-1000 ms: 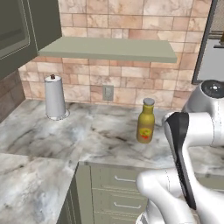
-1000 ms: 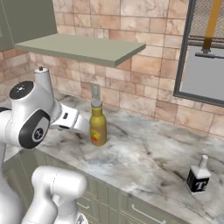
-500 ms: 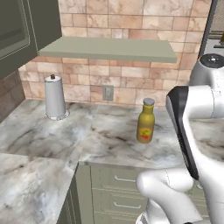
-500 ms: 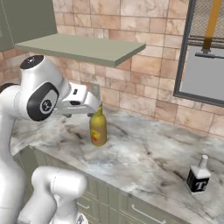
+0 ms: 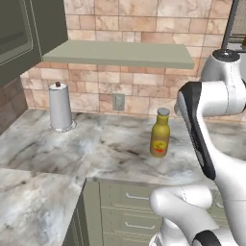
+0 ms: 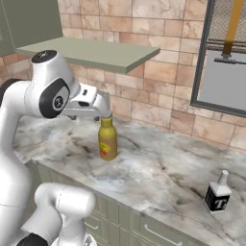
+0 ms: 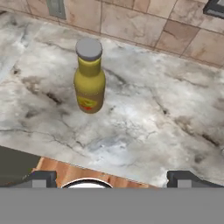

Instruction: Place the drinks on the dining counter in a tight cluster.

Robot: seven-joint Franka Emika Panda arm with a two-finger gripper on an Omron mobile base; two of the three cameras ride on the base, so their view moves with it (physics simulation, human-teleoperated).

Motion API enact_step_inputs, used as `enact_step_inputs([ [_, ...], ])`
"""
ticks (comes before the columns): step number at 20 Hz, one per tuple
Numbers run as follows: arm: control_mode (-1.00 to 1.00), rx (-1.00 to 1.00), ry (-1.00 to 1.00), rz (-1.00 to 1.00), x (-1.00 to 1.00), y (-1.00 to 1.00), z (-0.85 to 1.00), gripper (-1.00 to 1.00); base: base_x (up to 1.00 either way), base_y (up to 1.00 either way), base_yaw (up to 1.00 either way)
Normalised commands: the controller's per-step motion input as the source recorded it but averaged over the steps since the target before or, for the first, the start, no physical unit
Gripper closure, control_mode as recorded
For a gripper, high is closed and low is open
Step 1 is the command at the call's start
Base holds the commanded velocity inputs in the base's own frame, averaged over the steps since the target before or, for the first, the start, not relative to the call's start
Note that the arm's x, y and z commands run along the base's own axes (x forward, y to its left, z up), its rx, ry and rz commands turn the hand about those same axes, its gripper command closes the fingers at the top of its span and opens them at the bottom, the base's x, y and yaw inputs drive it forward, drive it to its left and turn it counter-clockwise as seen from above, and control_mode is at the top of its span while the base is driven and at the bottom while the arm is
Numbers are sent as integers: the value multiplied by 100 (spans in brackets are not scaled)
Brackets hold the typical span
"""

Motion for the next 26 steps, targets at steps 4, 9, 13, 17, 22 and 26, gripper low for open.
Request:
enact_step_inputs([
  [4, -100, 30, -14, 0, 10, 39, -42, -100, 0, 0, 0],
  [9, -100, 5, 12, -3, 84, 39, -24, -100, 0, 0, 0],
  [13, -100, -4, 19, -11, 94, 1, 0, -100, 0, 0, 0],
  [17, -100, 0, 10, 0, 40, -46, 0, -100, 0, 0, 0],
  [22, -100, 0, 7, 0, 40, -33, -14, -100, 0, 0, 0],
  [26, -100, 0, 5, 0, 38, -1, -10, -100, 0, 0, 0],
])
